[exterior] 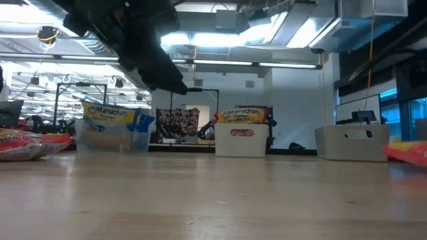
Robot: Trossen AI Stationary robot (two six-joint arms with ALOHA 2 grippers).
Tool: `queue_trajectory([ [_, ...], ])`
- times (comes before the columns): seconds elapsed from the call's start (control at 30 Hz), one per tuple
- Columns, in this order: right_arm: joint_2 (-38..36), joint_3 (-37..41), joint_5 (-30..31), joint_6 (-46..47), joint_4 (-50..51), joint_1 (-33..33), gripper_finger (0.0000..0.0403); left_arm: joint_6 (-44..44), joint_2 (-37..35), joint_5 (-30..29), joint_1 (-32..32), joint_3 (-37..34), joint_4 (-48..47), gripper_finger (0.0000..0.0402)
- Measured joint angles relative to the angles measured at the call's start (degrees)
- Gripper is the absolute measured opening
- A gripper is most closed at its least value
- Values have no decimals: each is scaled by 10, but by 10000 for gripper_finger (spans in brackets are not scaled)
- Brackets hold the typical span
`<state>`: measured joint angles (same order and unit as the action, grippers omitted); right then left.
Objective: Sort Maruchan noodles
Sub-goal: Put the orange noodle pack into the gray bin
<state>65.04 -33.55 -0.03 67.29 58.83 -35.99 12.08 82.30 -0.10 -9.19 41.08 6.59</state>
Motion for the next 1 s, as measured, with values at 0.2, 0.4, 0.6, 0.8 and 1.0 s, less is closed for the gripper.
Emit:
queue_trajectory([
  [0.2,14,11,50,-13,-98,0,179,-1,40,-7,-4,0,42,184],
  [0.4,52,12,109,-76,-238,3,179,-1,49,-22,-4,1,59,184],
  [0.6,139,8,119,-148,-413,53,179,3,49,-35,-4,1,78,184],
  [0.8,226,-50,137,-247,-517,107,179,24,89,-38,-10,2,123,184],
  [1.0,255,-136,140,-301,-490,154,179,62,137,-37,-30,0,184,184],
])
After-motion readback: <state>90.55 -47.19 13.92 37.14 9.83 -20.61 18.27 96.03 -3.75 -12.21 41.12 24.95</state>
